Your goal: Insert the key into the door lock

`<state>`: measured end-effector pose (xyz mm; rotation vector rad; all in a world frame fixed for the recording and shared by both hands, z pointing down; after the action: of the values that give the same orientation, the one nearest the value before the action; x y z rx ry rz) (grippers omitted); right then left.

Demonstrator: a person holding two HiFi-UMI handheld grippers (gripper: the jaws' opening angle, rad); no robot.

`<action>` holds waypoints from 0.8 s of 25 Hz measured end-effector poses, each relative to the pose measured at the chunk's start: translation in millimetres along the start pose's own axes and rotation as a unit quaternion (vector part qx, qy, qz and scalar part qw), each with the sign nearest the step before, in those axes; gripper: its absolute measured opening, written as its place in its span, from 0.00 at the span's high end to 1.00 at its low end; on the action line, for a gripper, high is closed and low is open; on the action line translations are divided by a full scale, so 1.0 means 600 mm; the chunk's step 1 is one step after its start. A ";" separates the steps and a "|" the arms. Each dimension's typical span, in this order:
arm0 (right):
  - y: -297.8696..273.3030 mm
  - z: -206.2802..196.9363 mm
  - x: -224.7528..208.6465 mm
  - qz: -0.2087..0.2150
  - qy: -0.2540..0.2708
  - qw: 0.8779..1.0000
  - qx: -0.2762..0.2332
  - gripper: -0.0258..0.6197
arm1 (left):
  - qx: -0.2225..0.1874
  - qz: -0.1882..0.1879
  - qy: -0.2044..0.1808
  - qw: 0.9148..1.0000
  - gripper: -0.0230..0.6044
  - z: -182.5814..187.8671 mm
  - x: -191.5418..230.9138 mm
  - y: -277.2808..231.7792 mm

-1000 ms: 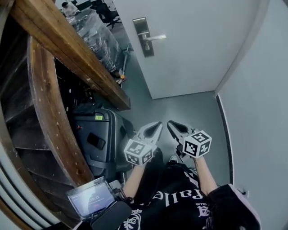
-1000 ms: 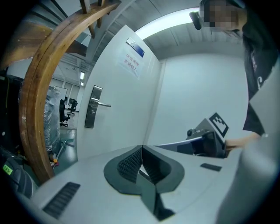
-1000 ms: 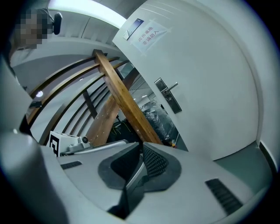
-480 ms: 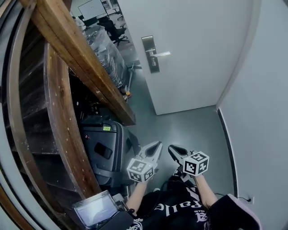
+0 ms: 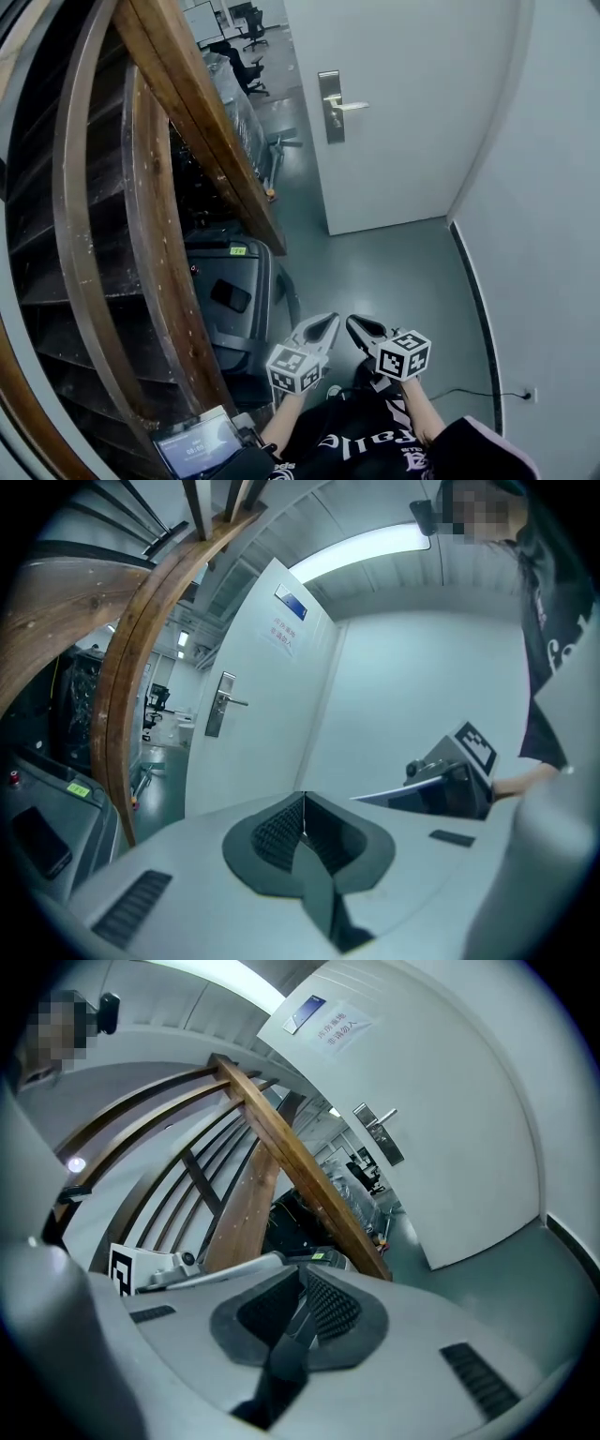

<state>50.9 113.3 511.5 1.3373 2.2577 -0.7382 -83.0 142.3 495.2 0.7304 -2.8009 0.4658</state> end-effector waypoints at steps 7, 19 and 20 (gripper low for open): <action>0.054 -0.075 0.077 -0.027 0.003 1.000 0.000 0.90 | 0.000 -0.021 0.012 1.000 0.95 -0.038 -0.034 0.075; 0.157 -0.085 0.101 -0.029 0.023 0.999 -0.029 0.90 | -0.025 -0.003 -0.001 1.000 0.95 -0.042 -0.120 0.114; 0.171 -0.087 0.100 -0.029 0.023 0.999 -0.028 0.90 | -0.026 0.001 0.004 1.000 0.95 -0.045 -0.130 0.116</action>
<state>110.2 227.2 493.1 1.2810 2.3438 -0.6638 -48.2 243.4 481.6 0.7129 -2.7950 0.3942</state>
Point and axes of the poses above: the fingertips, and each gripper's own axes: y backward along the fingers, x to its left, z out of its top, the point moved 8 cm from there along y, backward along the fingers, and after that the axes turned 3 degrees about z, right-handed, at the moved point
